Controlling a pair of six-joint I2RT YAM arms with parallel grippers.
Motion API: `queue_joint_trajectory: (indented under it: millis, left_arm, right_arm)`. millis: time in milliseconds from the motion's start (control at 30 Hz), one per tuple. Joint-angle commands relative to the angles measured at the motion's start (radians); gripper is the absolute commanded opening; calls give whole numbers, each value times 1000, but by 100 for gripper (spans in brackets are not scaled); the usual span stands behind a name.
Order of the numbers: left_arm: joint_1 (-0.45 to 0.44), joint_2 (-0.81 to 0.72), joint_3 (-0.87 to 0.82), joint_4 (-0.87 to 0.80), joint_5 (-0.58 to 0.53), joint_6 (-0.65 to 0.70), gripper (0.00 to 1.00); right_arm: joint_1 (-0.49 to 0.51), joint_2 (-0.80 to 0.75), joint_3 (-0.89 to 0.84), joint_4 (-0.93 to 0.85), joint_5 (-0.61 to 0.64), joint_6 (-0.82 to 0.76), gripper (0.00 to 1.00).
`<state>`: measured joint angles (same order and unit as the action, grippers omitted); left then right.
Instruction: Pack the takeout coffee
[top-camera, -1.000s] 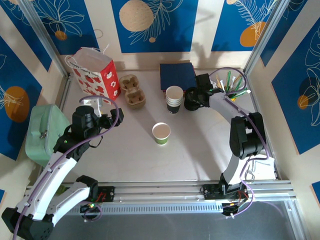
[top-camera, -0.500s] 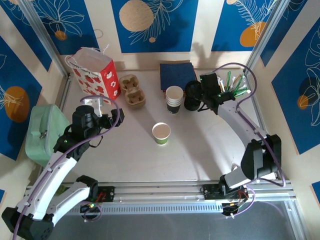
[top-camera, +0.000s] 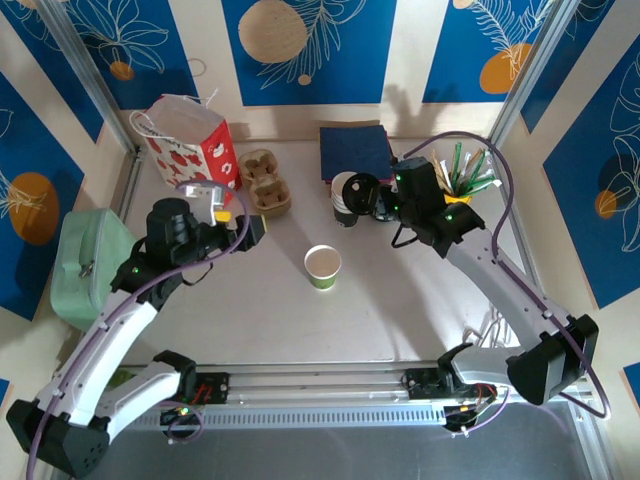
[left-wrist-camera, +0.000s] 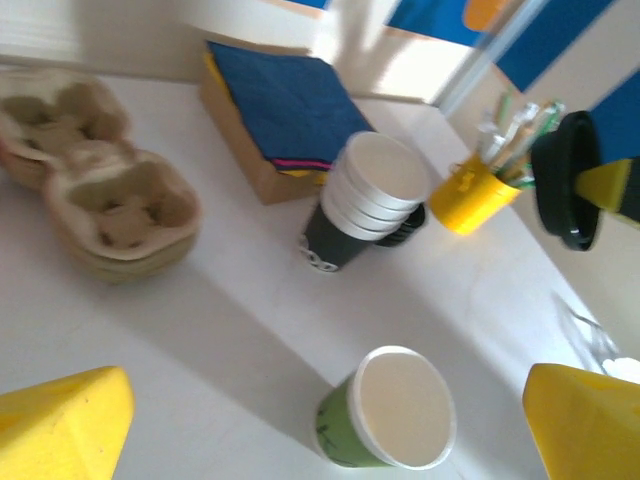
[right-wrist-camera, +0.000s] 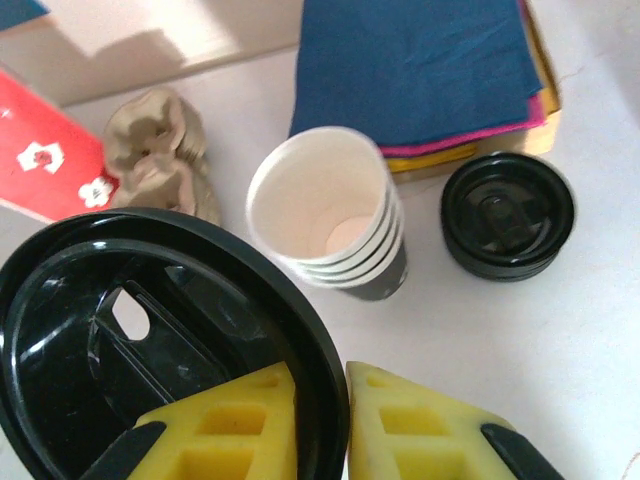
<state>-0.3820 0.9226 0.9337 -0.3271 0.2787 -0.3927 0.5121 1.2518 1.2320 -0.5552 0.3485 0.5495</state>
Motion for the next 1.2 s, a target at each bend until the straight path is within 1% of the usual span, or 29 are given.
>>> queue_joint_trajectory:
  millis: [0,67,133,233,333,500,567,667,700,933,1100,1167]
  left_arm:
    - [-3,62,62,47,225,-23,99]
    - [-5,119,86,57,336,-56,100]
    - [-6,172,91,108,446,-111,98]
    - [-14,216,71,226,538,-194,96]
    - [-33,245,62,281,551,-224,95]
    - [-56,279,66,292,552,-229,90]
    - [-63,290,69,280,535,-230,90]
    - [-64,315,86,216,502,-223,89]
    - [-64,326,86,211,508,-225,87]
    - [-72,376,80,261,603,-261,59]
    - [-74,390,66,318,639,-300,45]
    - [-74,393,64,325,643,-306,43]
  right_arm:
    - [49,-20,-5,-31,-77,15,17]
    - [77,-18,-4,-27,-98,28,17]
    - [103,-10,-7,-18,-116,39,17]
    - [141,5,-6,-10,-121,48,17]
    - [166,19,-5,2,-132,59,17]
    - [200,42,0,14,-134,66,17]
    - [204,51,6,14,-144,69,17]
    - [210,64,18,15,-157,72,17]
    - [213,67,21,15,-157,72,17]
    - [230,81,33,21,-151,71,17]
    - [234,82,34,23,-145,70,17]
    - [236,81,34,25,-143,70,17]
